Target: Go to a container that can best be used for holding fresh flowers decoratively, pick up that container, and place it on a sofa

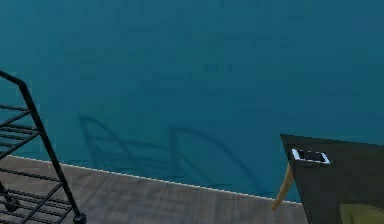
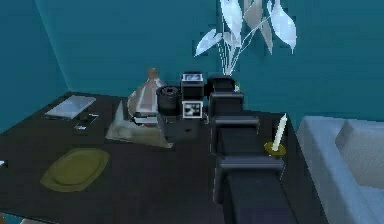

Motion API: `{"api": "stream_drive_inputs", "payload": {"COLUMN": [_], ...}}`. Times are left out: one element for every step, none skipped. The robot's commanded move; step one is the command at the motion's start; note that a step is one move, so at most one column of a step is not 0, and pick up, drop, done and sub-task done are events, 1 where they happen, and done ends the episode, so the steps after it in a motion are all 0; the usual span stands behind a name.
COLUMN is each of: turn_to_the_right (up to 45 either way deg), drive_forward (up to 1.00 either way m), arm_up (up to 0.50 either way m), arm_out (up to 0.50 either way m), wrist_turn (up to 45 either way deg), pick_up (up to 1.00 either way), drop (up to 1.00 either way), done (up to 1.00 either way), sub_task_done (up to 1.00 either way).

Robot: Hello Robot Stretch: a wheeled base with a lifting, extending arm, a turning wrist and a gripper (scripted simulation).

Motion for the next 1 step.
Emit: {"api": "stream_drive_inputs", "payload": {"turn_to_the_right": [0.0], "drive_forward": [0.0], "arm_up": [0.0], "arm_out": [0.0], "wrist_turn": [-45.0], "pick_up": [0.0], "drop": [0.0], "done": [0.0], "sub_task_done": [0.0]}}
